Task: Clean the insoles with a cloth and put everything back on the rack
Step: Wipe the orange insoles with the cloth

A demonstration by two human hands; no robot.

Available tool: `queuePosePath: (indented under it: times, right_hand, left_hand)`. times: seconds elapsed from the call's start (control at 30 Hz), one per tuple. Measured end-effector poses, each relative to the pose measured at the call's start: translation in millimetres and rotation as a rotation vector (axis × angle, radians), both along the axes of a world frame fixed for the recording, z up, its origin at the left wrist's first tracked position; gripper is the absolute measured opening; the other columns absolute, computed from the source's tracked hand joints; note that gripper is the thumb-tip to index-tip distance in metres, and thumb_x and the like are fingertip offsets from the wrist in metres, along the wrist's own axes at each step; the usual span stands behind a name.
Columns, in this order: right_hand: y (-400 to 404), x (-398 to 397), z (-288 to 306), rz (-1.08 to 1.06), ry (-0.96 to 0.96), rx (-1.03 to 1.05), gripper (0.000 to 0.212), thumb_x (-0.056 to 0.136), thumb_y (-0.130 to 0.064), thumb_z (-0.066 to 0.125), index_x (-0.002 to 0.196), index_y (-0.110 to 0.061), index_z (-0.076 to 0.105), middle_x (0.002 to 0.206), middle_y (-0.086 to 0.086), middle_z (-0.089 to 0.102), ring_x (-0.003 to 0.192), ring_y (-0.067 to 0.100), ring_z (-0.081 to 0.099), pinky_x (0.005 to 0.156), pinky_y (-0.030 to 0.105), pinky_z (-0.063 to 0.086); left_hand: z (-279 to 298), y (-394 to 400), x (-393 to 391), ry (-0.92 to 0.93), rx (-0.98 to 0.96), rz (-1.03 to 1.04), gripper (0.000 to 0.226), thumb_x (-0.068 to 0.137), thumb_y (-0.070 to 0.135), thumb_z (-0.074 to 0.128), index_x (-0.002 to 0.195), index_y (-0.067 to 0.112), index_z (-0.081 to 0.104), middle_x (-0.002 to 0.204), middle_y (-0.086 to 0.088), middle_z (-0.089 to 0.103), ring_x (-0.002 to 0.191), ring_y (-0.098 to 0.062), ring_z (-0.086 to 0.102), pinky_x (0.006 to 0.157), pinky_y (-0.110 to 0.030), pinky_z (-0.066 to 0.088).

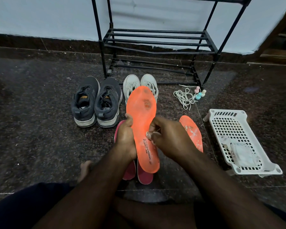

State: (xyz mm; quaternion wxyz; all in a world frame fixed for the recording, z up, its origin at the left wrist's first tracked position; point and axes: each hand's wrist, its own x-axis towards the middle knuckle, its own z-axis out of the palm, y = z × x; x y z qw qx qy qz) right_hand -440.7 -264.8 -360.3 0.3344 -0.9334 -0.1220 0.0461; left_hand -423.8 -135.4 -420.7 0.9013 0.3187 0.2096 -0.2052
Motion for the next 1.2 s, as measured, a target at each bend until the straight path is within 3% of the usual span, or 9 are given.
queuePosePath:
  times: [0.17,0.27,0.47,0.67,0.77,0.83,0.97,1.1,1.2]
  right_hand:
    - [0.3,0.0,1.6,0.106,0.088,-0.056,0.018,0.086,-0.009,0.059,0.091,-0.023,0.070,0.085,-0.006,0.073,0.083,0.013,0.068,0.079,0.036,0.053]
    - [-5.2,2.7,-0.3,0.072,0.154,0.046,0.023,0.080,-0.003,0.068,0.091,-0.021,0.075,0.083,-0.008,0.074,0.078,0.005,0.069,0.080,0.038,0.056]
    - [11.0,-4.8,-12.2,0.064,0.045,-0.117,0.025,0.081,-0.018,0.074,0.105,-0.022,0.075,0.102,0.002,0.067,0.098,0.018,0.061,0.088,0.033,0.046]
    - [10.6,-10.4,-3.2,0.046,0.136,-0.125,0.014,0.085,-0.015,0.067,0.095,-0.022,0.074,0.099,-0.006,0.073,0.093,0.011,0.065,0.075,0.024,0.044]
    - [12.0,-9.3,-2.0,-0.014,0.072,-0.031,0.014,0.083,-0.013,0.069,0.092,-0.022,0.075,0.098,-0.005,0.070,0.093,0.011,0.063,0.081,0.024,0.045]
    - [15.7,-10.7,-2.6,-0.011,0.051,-0.066,0.013,0.085,-0.017,0.069,0.094,-0.023,0.075,0.099,-0.005,0.071,0.093,0.010,0.063,0.071,0.016,0.039]
    - [16.2,-13.6,-0.3,0.046,0.118,-0.060,0.012,0.086,-0.018,0.069,0.094,-0.024,0.076,0.093,-0.010,0.075,0.085,0.003,0.065,0.061,0.007,0.035]
    - [6.6,-5.7,3.4,-0.003,0.062,-0.050,0.014,0.083,-0.011,0.070,0.089,-0.021,0.076,0.093,-0.007,0.073,0.085,0.008,0.065,0.076,0.022,0.048]
    - [8.3,-8.3,2.0,0.014,0.075,-0.127,0.013,0.083,-0.012,0.068,0.091,-0.020,0.074,0.095,-0.004,0.072,0.089,0.013,0.065,0.078,0.027,0.048]
  left_hand:
    - [-2.3,9.8,6.1,-0.008,-0.106,0.010,0.089,0.083,0.071,0.053,0.135,-0.001,0.057,0.137,-0.027,0.056,0.114,-0.040,0.059,0.102,-0.052,0.041]
    - [-1.2,7.9,5.0,0.024,-0.099,0.006,0.092,0.090,0.077,0.031,0.132,0.000,0.057,0.134,-0.027,0.059,0.102,-0.041,0.067,0.095,-0.053,0.047]
    - [0.7,7.5,3.5,0.064,-0.078,0.048,0.090,0.092,0.075,0.028,0.136,0.001,0.054,0.136,-0.028,0.057,0.130,-0.039,0.052,0.115,-0.054,0.033]
    - [3.8,2.9,3.8,0.041,-0.066,0.102,0.082,0.099,0.067,0.026,0.103,0.001,0.074,0.103,-0.025,0.073,0.090,-0.034,0.073,0.104,-0.051,0.042]
    - [2.2,5.0,4.1,0.079,-0.163,0.076,0.090,0.092,0.076,0.030,0.124,-0.003,0.060,0.127,-0.024,0.061,0.110,-0.037,0.061,0.115,-0.053,0.029]
    - [0.0,5.1,4.6,0.071,-0.184,0.086,0.088,0.093,0.075,0.031,0.122,-0.003,0.060,0.127,-0.024,0.062,0.110,-0.037,0.062,0.118,-0.053,0.027]
    - [3.5,2.0,4.4,0.000,-0.090,0.159,0.077,0.102,0.060,0.026,0.088,0.003,0.076,0.084,-0.022,0.075,0.088,-0.036,0.073,0.099,-0.054,0.041]
    - [6.3,8.5,6.3,0.040,-0.199,0.088,0.085,0.093,0.075,0.031,0.138,0.006,0.054,0.127,-0.030,0.062,0.120,-0.042,0.059,0.104,-0.057,0.041]
    - [3.3,9.1,9.2,-0.015,-0.236,0.156,0.081,0.096,0.072,0.030,0.144,0.010,0.049,0.135,-0.024,0.060,0.127,-0.040,0.057,0.102,-0.056,0.044]
